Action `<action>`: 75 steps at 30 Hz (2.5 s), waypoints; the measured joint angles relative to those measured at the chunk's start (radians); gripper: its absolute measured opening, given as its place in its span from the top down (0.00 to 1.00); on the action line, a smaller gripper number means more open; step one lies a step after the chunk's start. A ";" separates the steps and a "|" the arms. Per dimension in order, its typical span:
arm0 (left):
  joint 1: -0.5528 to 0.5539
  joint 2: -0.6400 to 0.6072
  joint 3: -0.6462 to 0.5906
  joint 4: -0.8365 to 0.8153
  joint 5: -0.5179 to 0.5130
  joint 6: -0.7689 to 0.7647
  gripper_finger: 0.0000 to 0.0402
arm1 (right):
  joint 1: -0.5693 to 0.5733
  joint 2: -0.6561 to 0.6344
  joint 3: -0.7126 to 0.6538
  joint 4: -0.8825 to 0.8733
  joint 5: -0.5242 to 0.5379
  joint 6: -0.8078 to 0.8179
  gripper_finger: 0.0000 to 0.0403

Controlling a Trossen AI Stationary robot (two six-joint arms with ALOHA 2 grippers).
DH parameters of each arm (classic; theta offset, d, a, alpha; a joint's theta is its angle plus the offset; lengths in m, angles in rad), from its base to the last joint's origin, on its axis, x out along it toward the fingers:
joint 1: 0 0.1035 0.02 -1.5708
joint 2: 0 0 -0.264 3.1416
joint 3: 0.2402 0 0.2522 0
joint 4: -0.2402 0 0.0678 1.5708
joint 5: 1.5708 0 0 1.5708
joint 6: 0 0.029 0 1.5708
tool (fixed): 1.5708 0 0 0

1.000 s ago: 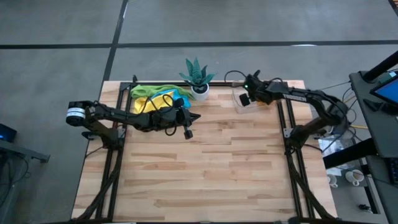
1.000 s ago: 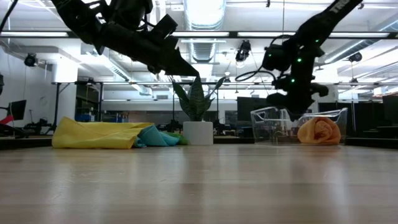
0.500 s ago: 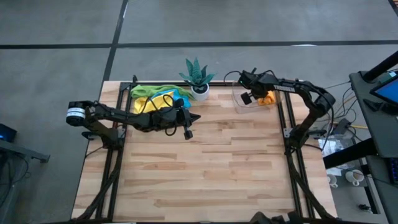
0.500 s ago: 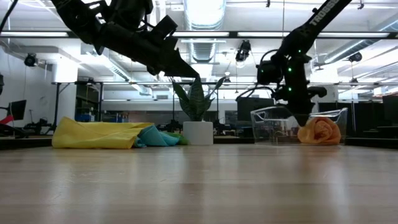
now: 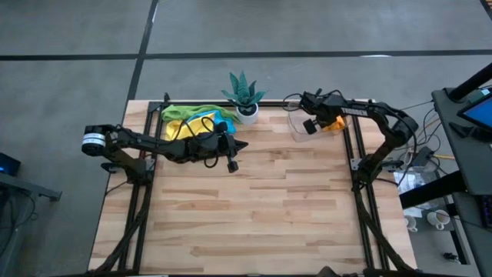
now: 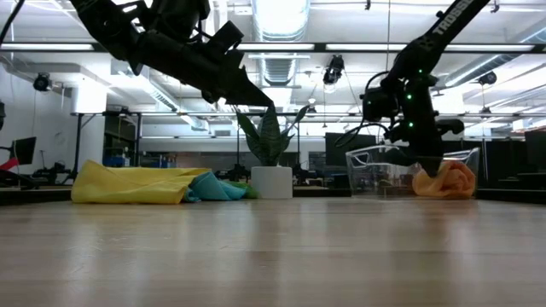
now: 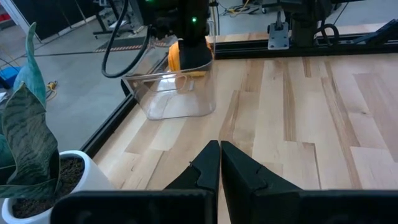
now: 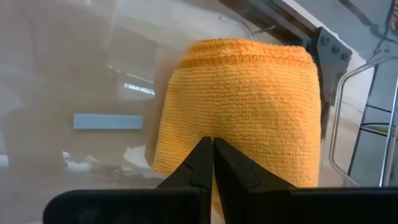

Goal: Roll microfiber towels into tight, uniform cylinder then place into a basket
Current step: Put the orange microfiber cloth into the transparent bin, then fold the yellow microfiber cloth

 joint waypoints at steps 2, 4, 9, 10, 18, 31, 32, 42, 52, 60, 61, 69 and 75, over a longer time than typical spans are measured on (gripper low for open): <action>0.000 0.000 0.000 0.000 0.000 0.000 1.00 | 0.000 -0.004 -0.005 0.003 0.000 0.006 0.98; 0.000 0.000 0.000 0.000 0.000 0.000 1.00 | 0.001 -0.015 -0.005 0.005 0.000 0.008 0.98; 0.000 0.000 0.000 -0.010 0.000 0.002 1.00 | 0.023 -0.115 0.011 0.019 0.003 0.003 0.98; 0.000 0.000 0.000 -0.021 0.000 0.002 1.00 | 0.030 -0.152 0.010 0.032 0.006 0.003 0.98; -0.006 -0.095 -0.002 -0.158 -0.012 0.002 1.00 | 0.202 -0.606 -0.257 0.454 -0.013 -0.006 0.98; -0.063 -0.161 0.084 -0.552 -0.383 -0.043 0.99 | 0.788 -1.084 -0.712 1.182 -0.177 -0.199 0.98; -0.052 -0.155 0.106 -0.604 -0.391 -0.058 0.98 | 0.827 -1.085 -0.730 1.231 -0.177 -0.223 0.98; 0.120 -0.024 0.262 -0.914 -0.325 -0.124 0.64 | 1.056 -0.886 -0.578 1.183 0.020 -0.366 0.98; 0.382 0.107 0.400 -1.006 -0.235 -0.046 0.38 | 1.090 -0.489 -0.341 0.992 0.371 -0.383 0.98; 0.534 0.239 0.437 -1.012 -0.034 -0.013 0.37 | 1.090 -0.378 -0.241 0.927 0.375 -0.370 0.98; 0.538 0.255 0.446 -1.013 -0.043 0.000 0.37 | 1.090 -0.374 -0.240 0.928 0.376 -0.370 0.98; 0.537 0.314 0.494 -1.003 -0.169 0.060 0.37 | 1.090 -0.392 -0.248 0.916 0.375 -0.348 0.98; 0.548 0.318 0.492 -1.002 -0.171 0.056 0.39 | 1.090 -0.409 -0.253 0.883 0.376 -0.310 0.98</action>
